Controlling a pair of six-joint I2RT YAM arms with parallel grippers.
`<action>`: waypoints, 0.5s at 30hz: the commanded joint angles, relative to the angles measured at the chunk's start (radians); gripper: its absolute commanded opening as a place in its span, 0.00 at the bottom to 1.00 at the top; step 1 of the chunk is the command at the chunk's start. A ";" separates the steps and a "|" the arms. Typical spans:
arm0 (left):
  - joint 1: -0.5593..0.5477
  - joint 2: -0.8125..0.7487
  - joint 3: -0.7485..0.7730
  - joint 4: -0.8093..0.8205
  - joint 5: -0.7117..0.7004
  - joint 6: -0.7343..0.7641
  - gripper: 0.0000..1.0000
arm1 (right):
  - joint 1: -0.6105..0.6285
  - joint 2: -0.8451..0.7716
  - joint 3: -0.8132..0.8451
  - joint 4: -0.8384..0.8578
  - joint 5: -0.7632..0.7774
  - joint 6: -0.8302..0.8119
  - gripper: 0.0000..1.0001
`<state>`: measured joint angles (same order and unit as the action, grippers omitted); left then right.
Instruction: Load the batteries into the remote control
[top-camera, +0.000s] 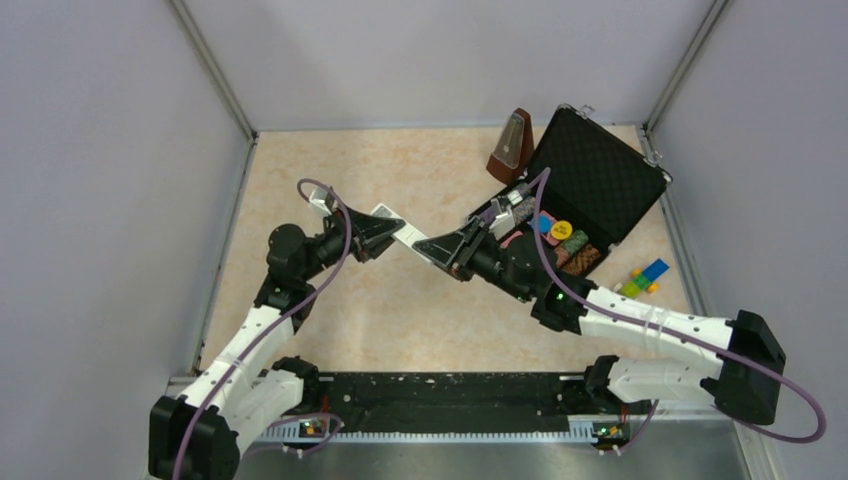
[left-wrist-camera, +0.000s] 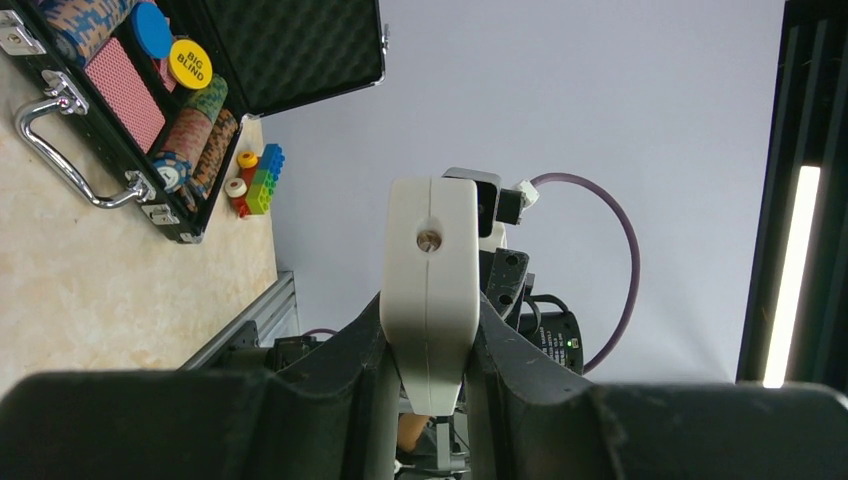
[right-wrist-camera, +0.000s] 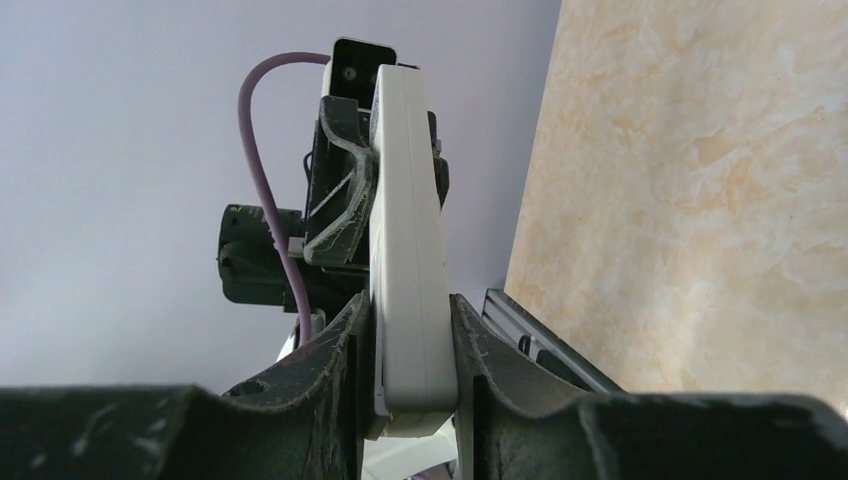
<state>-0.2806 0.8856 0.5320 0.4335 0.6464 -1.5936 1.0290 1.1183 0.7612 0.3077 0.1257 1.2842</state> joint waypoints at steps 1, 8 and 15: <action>0.015 -0.010 0.000 0.079 -0.056 0.005 0.00 | -0.005 -0.049 -0.021 -0.019 -0.019 -0.001 0.29; 0.015 -0.007 0.002 0.076 -0.059 -0.002 0.00 | -0.006 -0.059 -0.038 0.013 -0.041 -0.020 0.35; 0.015 0.000 0.005 0.080 -0.064 0.007 0.00 | -0.005 -0.095 -0.068 0.004 -0.033 -0.019 0.39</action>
<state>-0.2722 0.8867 0.5282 0.4381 0.6189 -1.5856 1.0290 1.0531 0.7052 0.3054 0.1032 1.2850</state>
